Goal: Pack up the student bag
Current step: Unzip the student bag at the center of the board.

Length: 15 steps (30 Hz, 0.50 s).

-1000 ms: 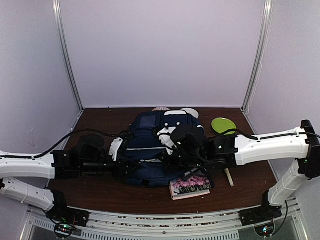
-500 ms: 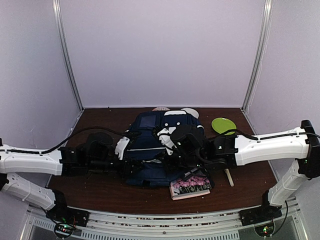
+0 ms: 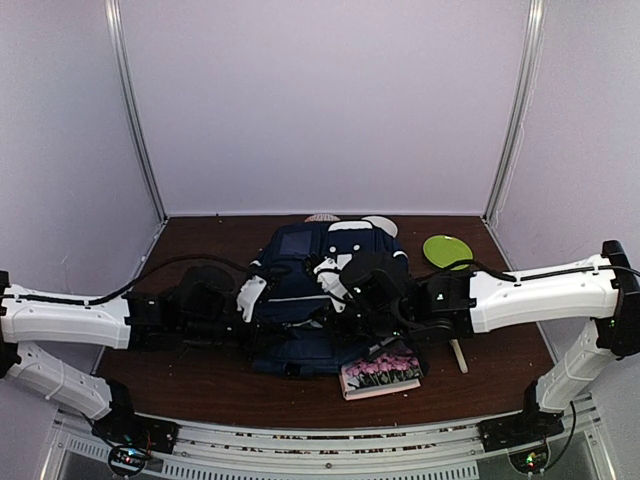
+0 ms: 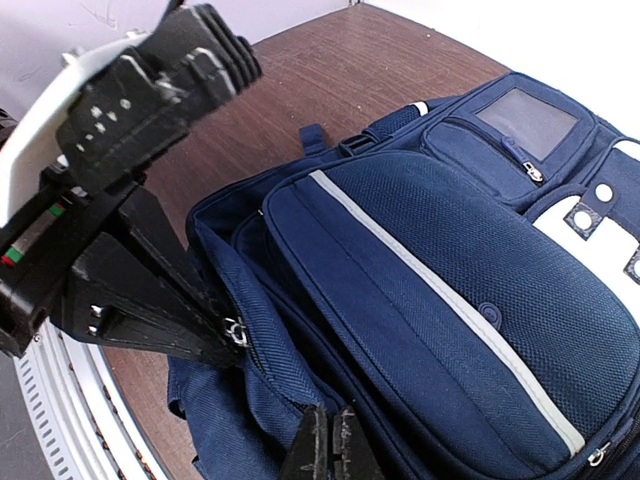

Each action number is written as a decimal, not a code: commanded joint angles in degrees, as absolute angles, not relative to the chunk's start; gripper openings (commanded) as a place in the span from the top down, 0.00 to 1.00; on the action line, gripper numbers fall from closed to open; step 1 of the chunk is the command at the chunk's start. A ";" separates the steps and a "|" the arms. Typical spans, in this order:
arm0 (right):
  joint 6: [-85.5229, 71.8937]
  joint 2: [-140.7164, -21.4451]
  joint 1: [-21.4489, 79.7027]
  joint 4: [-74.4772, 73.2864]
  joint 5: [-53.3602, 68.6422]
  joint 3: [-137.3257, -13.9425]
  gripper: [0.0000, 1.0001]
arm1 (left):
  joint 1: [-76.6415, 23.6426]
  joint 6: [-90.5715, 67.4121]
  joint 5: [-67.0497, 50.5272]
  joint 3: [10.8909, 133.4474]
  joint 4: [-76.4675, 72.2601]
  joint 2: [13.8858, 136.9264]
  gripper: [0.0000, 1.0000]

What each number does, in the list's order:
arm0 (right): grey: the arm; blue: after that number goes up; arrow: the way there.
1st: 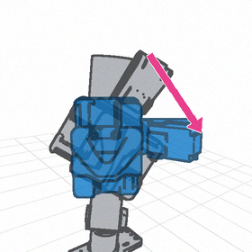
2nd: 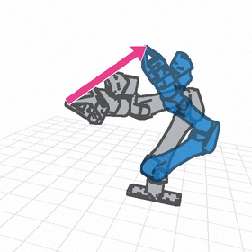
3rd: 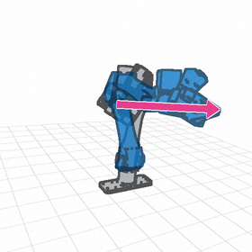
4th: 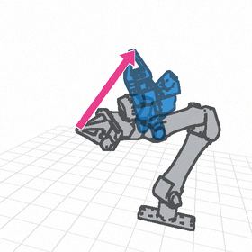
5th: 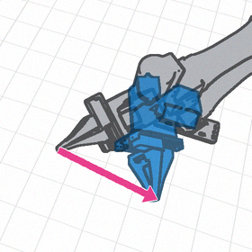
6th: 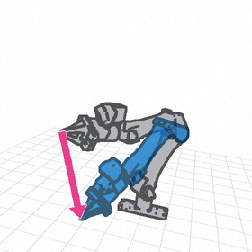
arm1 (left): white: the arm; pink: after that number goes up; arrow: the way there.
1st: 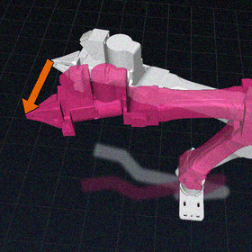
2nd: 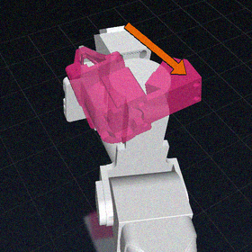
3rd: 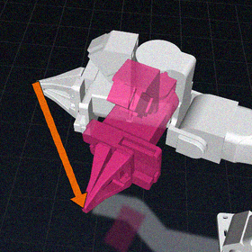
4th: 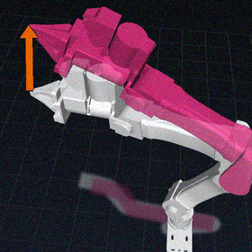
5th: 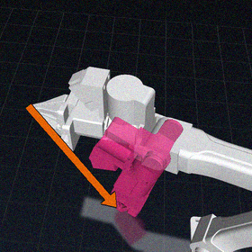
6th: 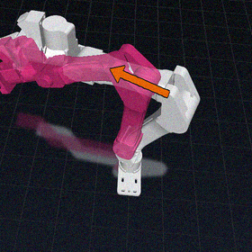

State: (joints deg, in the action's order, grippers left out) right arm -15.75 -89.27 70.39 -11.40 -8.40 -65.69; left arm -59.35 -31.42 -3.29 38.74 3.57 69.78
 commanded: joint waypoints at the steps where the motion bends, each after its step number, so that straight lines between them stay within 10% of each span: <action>1: -16.61 -87.76 71.36 -8.28 -11.21 -66.09 1.00 | -59.59 -30.61 -0.85 39.59 4.23 66.42 1.00; 15: -15.29 -86.66 71.35 -9.71 -13.04 -64.61 1.00 | -59.50 -33.01 10.57 36.56 16.27 59.06 1.00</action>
